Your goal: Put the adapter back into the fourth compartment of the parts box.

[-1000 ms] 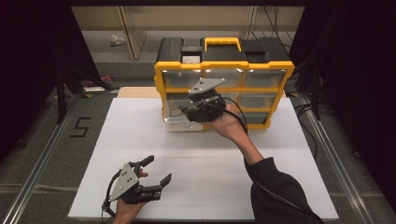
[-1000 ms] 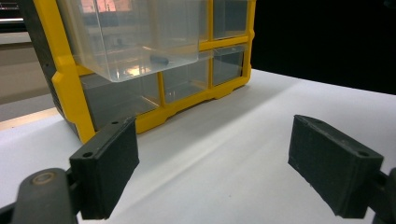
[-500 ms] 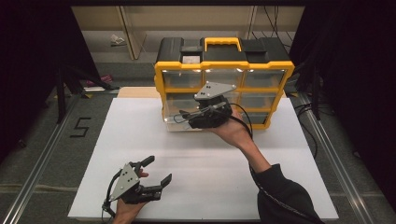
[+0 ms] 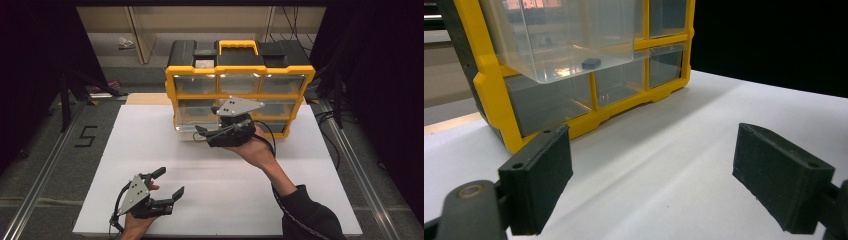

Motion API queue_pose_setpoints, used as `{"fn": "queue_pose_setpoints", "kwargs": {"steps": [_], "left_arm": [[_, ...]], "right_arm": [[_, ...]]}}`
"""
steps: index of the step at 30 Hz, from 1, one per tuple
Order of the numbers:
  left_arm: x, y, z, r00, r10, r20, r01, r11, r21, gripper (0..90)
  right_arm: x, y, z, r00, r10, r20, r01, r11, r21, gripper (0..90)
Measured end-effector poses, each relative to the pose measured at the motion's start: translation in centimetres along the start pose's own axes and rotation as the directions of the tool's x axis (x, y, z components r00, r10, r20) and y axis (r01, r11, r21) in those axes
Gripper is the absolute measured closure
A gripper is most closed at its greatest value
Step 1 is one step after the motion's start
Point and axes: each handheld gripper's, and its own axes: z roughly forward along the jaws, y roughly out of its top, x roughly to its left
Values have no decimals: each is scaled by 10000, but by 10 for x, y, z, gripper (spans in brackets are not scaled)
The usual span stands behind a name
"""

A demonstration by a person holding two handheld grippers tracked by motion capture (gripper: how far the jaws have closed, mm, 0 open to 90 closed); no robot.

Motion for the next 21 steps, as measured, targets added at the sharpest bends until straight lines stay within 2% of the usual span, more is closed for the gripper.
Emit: {"fn": "queue_pose_setpoints", "kwargs": {"steps": [17, 21], "left_arm": [[0, -1, 0, 10000, 9, -2, -9, 10000, 11, 155], [0, -1, 1, 10000, 2, -7, -1, 10000, 35, 155]], "right_arm": [[13, -22, -14, 9993, 304, -201, -312, 9985, -456, 290], [17, -29, -15, 9997, 176, -193, -185, 9988, -449, 290]]}}
